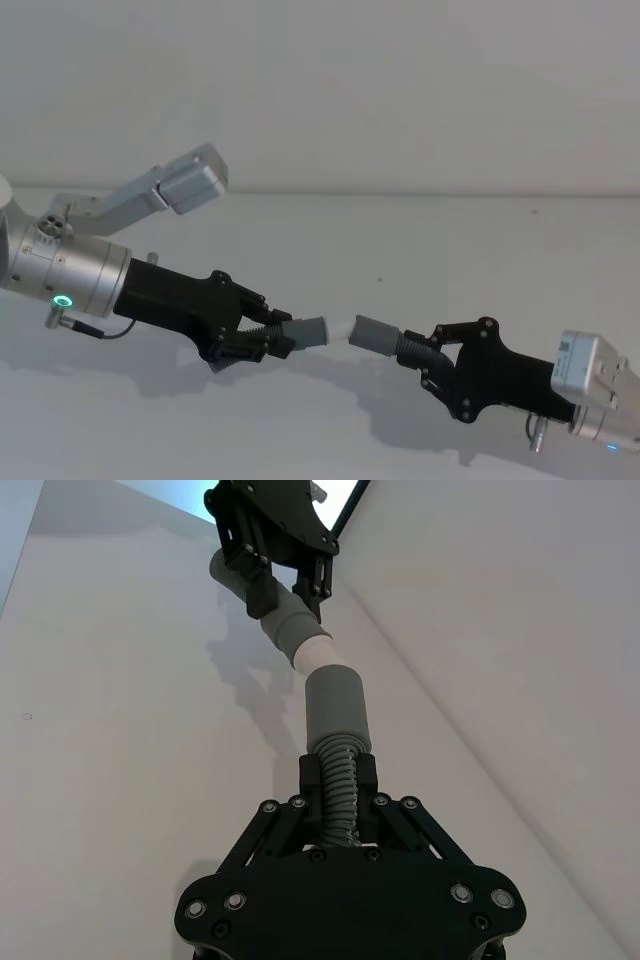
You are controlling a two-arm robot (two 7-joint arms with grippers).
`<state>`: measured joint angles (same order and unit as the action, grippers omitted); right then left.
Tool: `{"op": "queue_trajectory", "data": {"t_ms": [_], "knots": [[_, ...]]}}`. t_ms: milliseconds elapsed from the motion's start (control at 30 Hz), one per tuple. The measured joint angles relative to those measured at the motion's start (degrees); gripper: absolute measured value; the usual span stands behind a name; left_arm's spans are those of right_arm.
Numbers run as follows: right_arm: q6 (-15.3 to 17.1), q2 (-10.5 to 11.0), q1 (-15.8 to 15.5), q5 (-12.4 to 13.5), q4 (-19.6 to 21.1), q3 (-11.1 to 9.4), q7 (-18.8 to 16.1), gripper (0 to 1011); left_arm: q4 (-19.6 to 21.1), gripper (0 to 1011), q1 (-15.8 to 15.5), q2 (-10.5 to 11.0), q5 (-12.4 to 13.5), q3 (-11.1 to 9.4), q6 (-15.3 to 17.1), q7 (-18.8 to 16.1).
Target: Use both hands to pick up one end of the pipe from the table, align the ends, and insert them.
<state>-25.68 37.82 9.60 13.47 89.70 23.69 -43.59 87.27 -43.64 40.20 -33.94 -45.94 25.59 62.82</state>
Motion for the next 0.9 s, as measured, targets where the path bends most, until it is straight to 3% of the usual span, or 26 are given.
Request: {"op": "queue_trajectory", "data": {"t_ms": [900], "knots": [[-0.7, 0.3, 0.9, 0.2, -0.3, 1.1, 0.0, 164, -1.1, 341, -1.3, -0.1, -0.5, -1.5, -0.1, 1.1]]}}
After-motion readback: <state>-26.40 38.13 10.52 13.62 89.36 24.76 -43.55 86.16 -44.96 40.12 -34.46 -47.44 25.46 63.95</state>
